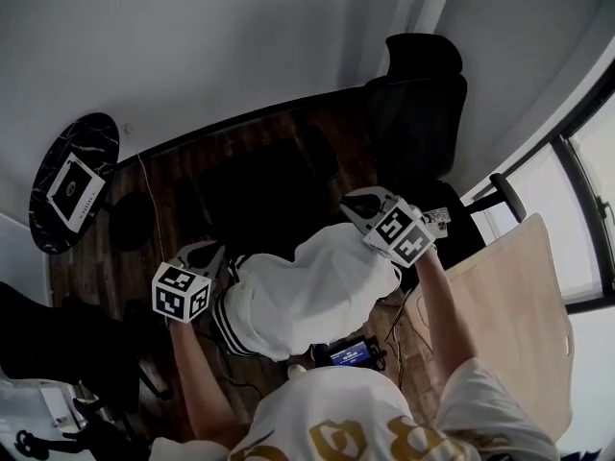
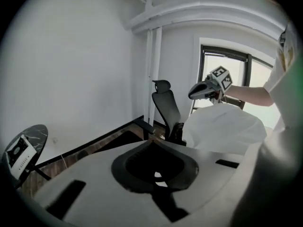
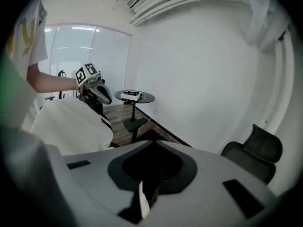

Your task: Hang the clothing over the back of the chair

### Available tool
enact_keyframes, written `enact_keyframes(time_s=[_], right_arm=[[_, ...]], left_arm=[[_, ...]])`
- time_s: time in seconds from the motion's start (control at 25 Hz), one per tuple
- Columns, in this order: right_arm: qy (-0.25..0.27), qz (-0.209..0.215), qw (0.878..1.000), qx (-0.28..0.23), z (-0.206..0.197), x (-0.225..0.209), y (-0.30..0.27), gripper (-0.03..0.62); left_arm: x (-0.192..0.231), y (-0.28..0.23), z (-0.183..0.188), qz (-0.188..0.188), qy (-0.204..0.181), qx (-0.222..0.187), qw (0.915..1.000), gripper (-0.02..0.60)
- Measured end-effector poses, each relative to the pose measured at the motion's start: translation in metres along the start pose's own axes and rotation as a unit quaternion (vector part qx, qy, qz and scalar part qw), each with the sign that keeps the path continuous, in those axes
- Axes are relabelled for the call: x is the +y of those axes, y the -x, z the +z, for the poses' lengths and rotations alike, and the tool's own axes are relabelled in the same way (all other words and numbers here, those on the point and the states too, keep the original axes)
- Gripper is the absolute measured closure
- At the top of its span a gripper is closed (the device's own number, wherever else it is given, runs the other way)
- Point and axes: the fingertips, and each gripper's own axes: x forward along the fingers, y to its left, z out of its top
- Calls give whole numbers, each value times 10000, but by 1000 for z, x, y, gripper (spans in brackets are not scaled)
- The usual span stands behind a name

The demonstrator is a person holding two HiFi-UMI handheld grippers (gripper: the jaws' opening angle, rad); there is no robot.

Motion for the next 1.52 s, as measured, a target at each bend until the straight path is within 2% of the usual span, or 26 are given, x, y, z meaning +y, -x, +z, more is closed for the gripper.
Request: enact_keyframes(time_s=[0.08,0.24,0.4,0.56,0.72,0.8,0.96,1.12,1.32,1.52], right_arm=[[39,-371,9993,-8,2,3,12,578],[-403,-714,9966,-108,5,18,36,582],[-781,-1267,9884,-307,7,31,62,582],[-1331,-1587,9738,-943,25,57,92,582],[-2023,-1650,9492,-1760,45,91,123,582],[-2212,-1681,9397,-1996,47,110,135,582],[-1875,-2077,9439,-1756,35,149,149,582],[-1699,-2360,9406,-1751,32,184,171,582],[-1919,-2378,9287,-2104,31,218,197,582],[-1741,-2549,9338,-1811,20,235,196,582]], left_arm=[[-3,10,14,183,179,-316,9992,560],[-32,30,31,-177,463,-832,9953,560],[-49,55,38,-157,598,-1287,9898,560],[-72,76,42,-244,677,-1719,9825,560],[-96,100,51,-417,1001,-2183,9698,560],[-111,111,55,-527,1085,-2363,9642,560],[-135,131,53,-273,842,-2579,9621,560],[-159,141,36,68,718,-2557,9641,560],[-190,151,21,86,713,-2597,9630,560],[-195,162,13,187,723,-2574,9634,561]])
